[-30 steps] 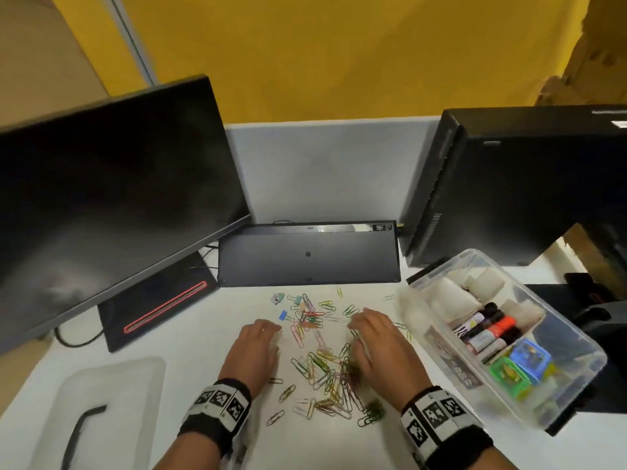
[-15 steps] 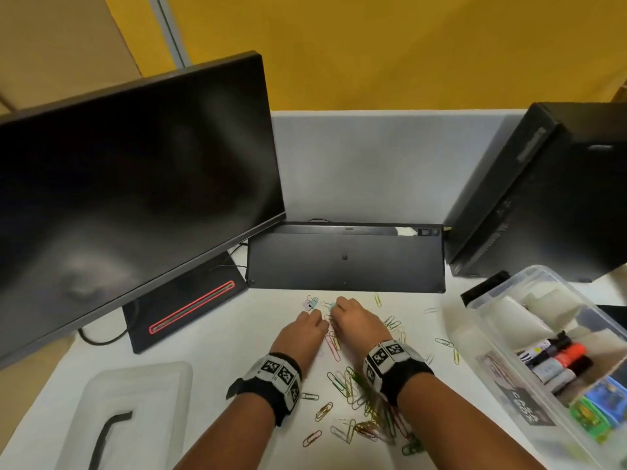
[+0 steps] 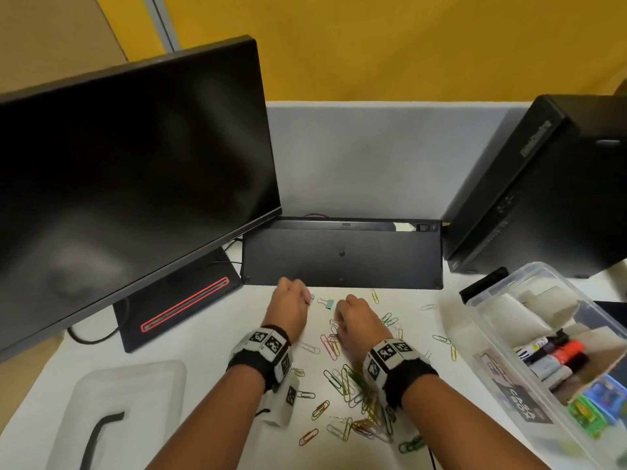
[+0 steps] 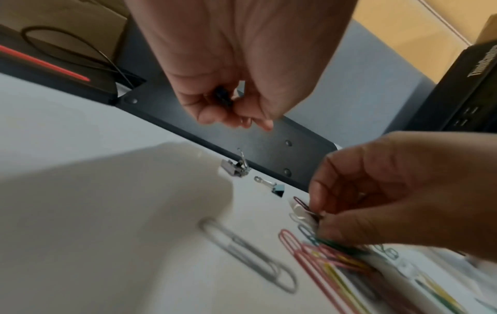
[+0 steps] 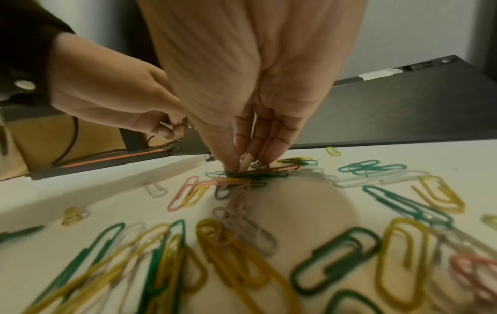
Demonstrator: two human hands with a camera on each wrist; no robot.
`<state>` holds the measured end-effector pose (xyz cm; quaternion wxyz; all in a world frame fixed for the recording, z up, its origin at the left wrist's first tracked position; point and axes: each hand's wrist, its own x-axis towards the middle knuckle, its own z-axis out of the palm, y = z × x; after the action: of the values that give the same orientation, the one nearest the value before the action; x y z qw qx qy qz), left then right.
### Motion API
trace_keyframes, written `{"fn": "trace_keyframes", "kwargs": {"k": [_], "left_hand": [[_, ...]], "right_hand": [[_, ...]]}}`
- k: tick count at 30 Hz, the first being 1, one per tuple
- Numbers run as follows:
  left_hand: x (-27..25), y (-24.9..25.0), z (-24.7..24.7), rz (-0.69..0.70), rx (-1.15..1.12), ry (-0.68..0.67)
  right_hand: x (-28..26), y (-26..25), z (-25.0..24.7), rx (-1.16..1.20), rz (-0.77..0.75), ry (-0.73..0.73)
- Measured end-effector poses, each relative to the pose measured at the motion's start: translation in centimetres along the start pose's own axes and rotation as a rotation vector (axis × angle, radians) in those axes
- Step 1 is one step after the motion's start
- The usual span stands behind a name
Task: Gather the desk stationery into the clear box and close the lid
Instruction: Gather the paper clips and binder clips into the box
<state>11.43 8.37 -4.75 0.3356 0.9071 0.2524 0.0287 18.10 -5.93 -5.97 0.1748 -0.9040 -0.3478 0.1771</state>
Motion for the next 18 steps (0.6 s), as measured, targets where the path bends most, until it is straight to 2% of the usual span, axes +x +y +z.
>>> {"fn": "trace_keyframes", "kwargs": {"k": [3, 6, 9, 12, 14, 16, 18], "left_hand": [[1.1, 0.1, 0.1, -0.012, 0.016, 0.016], [1.6, 0.3, 0.6, 0.02, 0.166, -0.039], [1.6, 0.0, 1.1, 0.072, 0.328, -0.108], [1.4, -0.8, 1.4, 0.113, 0.387, -0.119], [1.2, -1.1, 1.5, 0.112, 0.377, -0.111], [0.8, -1.3, 1.5, 0.1, 0.338, -0.081], [0.5, -1.5, 1.4, 0.059, 0.304, -0.043]], "right_hand": [[-0.3, 0.4, -0.4, 0.049, 0.021, -0.048], [-1.1, 1.2, -0.3, 0.237, 0.126, -0.005], [-1.4, 2.5, -0.7, 0.645, 0.297, 0.005], [-1.0, 2.6, -1.4, 1.275, 0.501, -0.071], [-0.3, 2.2, -1.8, 1.492, 0.527, -0.06], [0.4, 1.6, -1.9, 1.393, 0.497, -0.058], [1.2, 1.0, -1.7, 0.956, 0.407, -0.053]]}}
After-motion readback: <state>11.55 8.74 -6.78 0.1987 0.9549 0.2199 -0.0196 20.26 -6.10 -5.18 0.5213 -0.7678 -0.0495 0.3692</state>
